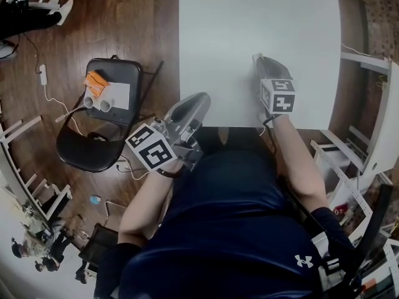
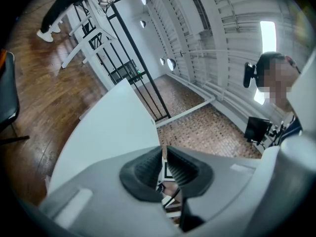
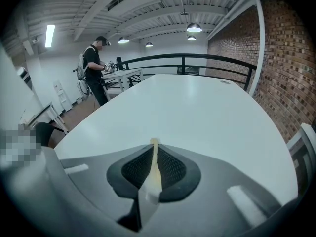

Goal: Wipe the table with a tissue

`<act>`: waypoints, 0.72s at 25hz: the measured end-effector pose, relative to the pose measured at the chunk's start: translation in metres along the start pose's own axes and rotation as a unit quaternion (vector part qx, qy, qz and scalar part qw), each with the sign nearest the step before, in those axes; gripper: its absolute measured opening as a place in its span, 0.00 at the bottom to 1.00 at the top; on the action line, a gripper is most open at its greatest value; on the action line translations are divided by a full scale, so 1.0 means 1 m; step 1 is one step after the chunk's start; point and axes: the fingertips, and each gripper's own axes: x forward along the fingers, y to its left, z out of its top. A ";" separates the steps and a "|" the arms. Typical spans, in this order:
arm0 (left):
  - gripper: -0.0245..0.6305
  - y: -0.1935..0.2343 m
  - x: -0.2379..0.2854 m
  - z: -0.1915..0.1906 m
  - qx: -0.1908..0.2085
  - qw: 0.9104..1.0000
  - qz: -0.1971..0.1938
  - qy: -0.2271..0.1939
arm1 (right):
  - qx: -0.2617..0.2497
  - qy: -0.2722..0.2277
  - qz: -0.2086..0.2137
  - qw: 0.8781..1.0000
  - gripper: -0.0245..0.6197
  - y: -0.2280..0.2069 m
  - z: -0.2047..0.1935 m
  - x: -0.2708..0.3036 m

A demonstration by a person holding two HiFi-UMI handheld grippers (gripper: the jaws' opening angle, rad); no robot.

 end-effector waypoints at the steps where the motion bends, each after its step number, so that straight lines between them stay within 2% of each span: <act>1: 0.08 0.000 -0.003 0.000 0.000 1.000 -0.001 0.000 | -0.002 -0.001 0.001 1.000 0.08 0.005 0.000 0.000; 8: 0.08 0.001 -0.010 0.000 0.002 1.000 -0.003 -0.001 | -0.029 0.000 0.015 0.999 0.08 0.032 -0.003 0.003; 18: 0.08 0.002 -0.019 -0.003 -0.001 1.000 0.000 -0.005 | -0.040 0.005 0.051 0.998 0.08 0.071 0.000 0.005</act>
